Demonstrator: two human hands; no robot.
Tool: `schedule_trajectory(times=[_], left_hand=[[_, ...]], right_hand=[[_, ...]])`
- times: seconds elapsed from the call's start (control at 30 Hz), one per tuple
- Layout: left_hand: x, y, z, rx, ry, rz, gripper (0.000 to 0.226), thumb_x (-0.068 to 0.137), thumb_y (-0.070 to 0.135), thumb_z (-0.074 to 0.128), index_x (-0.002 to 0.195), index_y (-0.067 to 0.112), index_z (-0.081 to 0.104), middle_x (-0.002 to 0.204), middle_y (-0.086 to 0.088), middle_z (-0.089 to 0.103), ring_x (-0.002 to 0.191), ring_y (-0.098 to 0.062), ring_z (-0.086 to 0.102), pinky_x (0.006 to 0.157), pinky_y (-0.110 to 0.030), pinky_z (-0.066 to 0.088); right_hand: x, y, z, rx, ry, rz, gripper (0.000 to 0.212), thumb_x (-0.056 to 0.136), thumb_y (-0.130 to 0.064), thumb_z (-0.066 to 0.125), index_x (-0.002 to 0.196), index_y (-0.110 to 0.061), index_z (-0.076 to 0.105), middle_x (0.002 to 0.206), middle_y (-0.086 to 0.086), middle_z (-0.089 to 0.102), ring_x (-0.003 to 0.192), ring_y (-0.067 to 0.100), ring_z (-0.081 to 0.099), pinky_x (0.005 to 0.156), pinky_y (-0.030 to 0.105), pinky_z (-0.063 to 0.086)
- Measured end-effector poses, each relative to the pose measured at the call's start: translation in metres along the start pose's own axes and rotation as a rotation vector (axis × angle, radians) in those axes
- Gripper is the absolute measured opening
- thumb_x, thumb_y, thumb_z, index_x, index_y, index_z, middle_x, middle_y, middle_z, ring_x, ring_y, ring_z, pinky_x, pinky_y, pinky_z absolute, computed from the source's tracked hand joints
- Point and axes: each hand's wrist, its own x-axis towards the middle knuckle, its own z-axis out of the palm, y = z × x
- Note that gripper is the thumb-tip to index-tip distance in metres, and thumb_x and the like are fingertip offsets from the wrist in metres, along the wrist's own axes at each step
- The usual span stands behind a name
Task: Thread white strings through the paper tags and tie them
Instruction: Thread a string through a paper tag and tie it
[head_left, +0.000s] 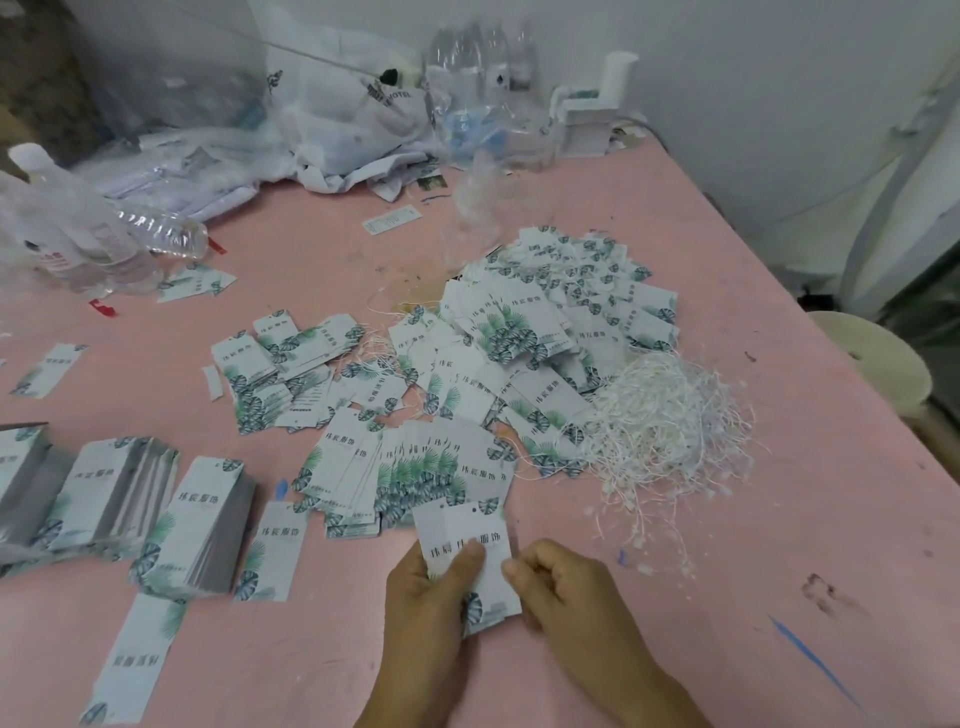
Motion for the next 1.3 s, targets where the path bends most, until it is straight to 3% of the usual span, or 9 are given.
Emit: schedule_trajectory(times=[0.17,0.37,0.53,0.63,0.7,0.8,0.9,1.1,1.3], left_hand=[[0.004,-0.007,0.003,0.062,0.079,0.003,0.027,0.076,0.026,0.076,0.100,0.015,0.076,0.098,-0.025,0.073,0.089,-0.046,0.070,0.081,-0.065,0.055],[0.006,-0.005,0.002,0.160,0.034,-0.015,0.039,0.077,0.042,0.070,0.107,0.018,0.075,0.103,-0.020,0.074,0.098,-0.043,0.070,0.089,-0.069,0.050],[0.009,0.000,0.003,0.070,0.034,-0.073,0.023,0.093,0.012,0.057,0.105,0.014,0.076,0.108,-0.020,0.073,0.104,-0.036,0.070,0.091,-0.048,0.055],[0.010,0.005,0.004,0.034,0.044,-0.087,0.028,0.096,0.000,0.047,0.105,0.002,0.074,0.105,-0.025,0.072,0.096,-0.039,0.070,0.089,-0.047,0.055],[0.009,0.009,0.006,-0.020,0.060,-0.104,0.026,0.094,-0.003,0.047,0.108,-0.007,0.069,0.100,-0.028,0.071,0.087,-0.038,0.068,0.084,-0.048,0.057],[0.004,0.010,0.012,-0.137,0.029,-0.169,0.029,0.085,-0.002,0.058,0.112,-0.009,0.066,0.087,-0.024,0.067,0.076,-0.029,0.064,0.067,-0.040,0.058],[-0.008,0.008,0.022,-0.268,-0.052,-0.281,0.051,0.064,0.002,0.072,0.113,-0.008,0.066,0.080,-0.017,0.061,0.063,-0.023,0.056,0.055,-0.032,0.050],[-0.013,0.012,0.026,-0.311,-0.147,-0.443,0.034,0.071,0.002,0.071,0.105,-0.002,0.068,0.090,-0.022,0.065,0.077,-0.029,0.064,0.066,-0.034,0.052],[-0.014,0.010,0.028,-0.327,-0.104,-0.387,0.048,0.064,-0.007,0.073,0.110,-0.002,0.062,0.080,-0.016,0.064,0.067,-0.025,0.064,0.062,-0.032,0.055]], right_hand=[[0.013,0.011,-0.051,-0.218,0.330,-0.013,0.006,0.085,-0.037,0.066,0.085,-0.033,0.061,0.075,-0.017,0.063,0.063,0.001,0.057,0.058,0.021,0.049],[0.044,0.003,-0.077,-0.621,0.075,0.105,0.009,0.087,-0.028,0.062,0.088,-0.023,0.054,0.077,-0.006,0.059,0.070,0.013,0.058,0.067,0.032,0.050],[0.048,-0.003,-0.081,-0.675,0.004,0.107,0.014,0.092,-0.018,0.052,0.079,-0.017,0.056,0.065,0.001,0.064,0.063,0.019,0.062,0.069,0.039,0.053],[0.052,-0.005,-0.081,-0.786,0.011,0.083,0.022,0.091,-0.015,0.045,0.071,-0.020,0.052,0.061,-0.002,0.063,0.058,0.015,0.059,0.065,0.036,0.052],[0.051,-0.004,-0.083,-0.709,0.135,0.042,0.026,0.091,-0.015,0.047,0.068,-0.025,0.049,0.058,-0.004,0.059,0.053,0.012,0.054,0.056,0.032,0.047],[0.036,-0.008,-0.075,-0.218,0.351,-0.048,0.018,0.091,-0.026,0.052,0.073,-0.028,0.056,0.059,-0.006,0.056,0.048,0.006,0.044,0.047,0.024,0.040],[0.014,-0.017,-0.040,0.064,0.357,-0.132,0.016,0.092,-0.038,0.052,0.086,-0.027,0.061,0.065,-0.004,0.054,0.053,0.001,0.043,0.048,0.015,0.036],[-0.016,-0.008,0.007,-0.180,0.310,-0.361,0.016,0.091,-0.029,0.054,0.088,-0.020,0.066,0.096,-0.014,0.049,0.092,0.002,0.058,0.078,0.012,0.044],[-0.026,-0.003,0.004,-0.145,0.307,-0.387,0.015,0.089,-0.023,0.055,0.085,-0.015,0.068,0.098,-0.007,0.053,0.091,0.003,0.058,0.079,0.010,0.044]])
